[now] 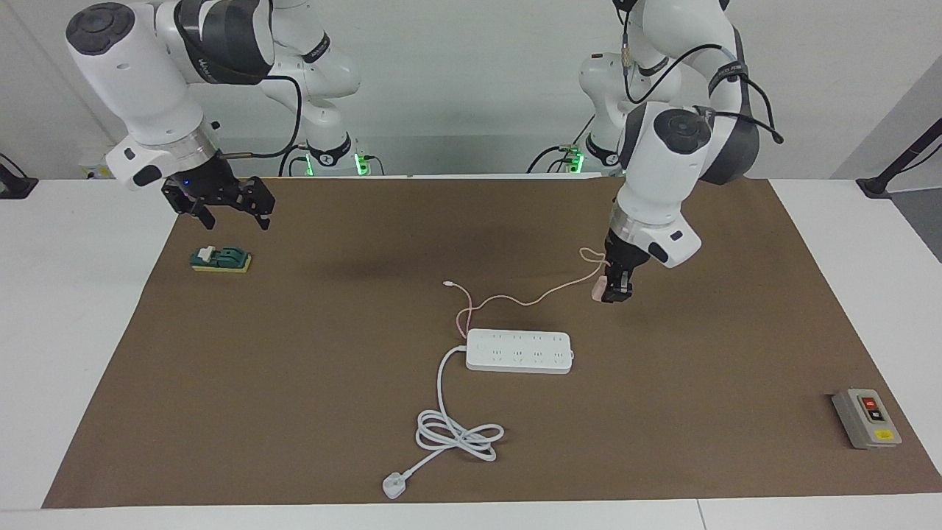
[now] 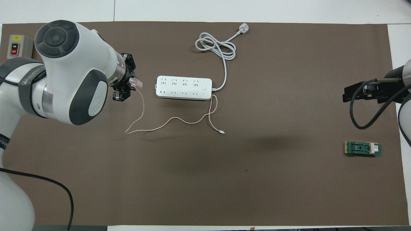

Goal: Plug charger into power strip
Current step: 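Move the charger with the left gripper to a socket on the strip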

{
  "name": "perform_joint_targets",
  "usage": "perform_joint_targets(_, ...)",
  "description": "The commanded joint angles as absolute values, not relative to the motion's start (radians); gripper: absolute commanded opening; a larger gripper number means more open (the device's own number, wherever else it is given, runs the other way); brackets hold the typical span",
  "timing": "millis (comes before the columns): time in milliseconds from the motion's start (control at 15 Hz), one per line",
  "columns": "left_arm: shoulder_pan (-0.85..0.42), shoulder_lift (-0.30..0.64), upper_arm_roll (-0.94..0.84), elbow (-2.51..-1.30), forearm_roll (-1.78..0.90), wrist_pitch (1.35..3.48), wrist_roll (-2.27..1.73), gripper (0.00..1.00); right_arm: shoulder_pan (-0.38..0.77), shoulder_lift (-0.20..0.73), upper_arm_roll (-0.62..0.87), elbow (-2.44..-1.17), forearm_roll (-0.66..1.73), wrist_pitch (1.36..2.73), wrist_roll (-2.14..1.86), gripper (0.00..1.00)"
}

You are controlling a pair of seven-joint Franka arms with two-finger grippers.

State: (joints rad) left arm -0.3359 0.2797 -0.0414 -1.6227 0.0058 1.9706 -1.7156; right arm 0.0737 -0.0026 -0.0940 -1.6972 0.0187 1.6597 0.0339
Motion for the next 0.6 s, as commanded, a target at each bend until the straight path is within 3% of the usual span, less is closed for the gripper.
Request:
perform_joint_targets(0, -0.362, 0.336, -0.029, -1.563, 0.028, 1.95, -1.799, 0.0, 0.061, -0.011, -0.086, -1.701, 0.011, 1.651, 0.014, 1.0)
perform_joint_targets(333, -0.416, 0.434, -0.022, -1.52, 0.051, 1.968, -1.927, 0.0, 0.063, -0.011, -0.086, -1.701, 0.011, 1.651, 0.014, 1.0)
perform_joint_targets(532, -0.414, 0.434, -0.021, -1.523, 0.054, 1.98, -1.93, 0.0, 0.061, -0.011, -0.086, -1.701, 0.011, 1.651, 0.014, 1.0)
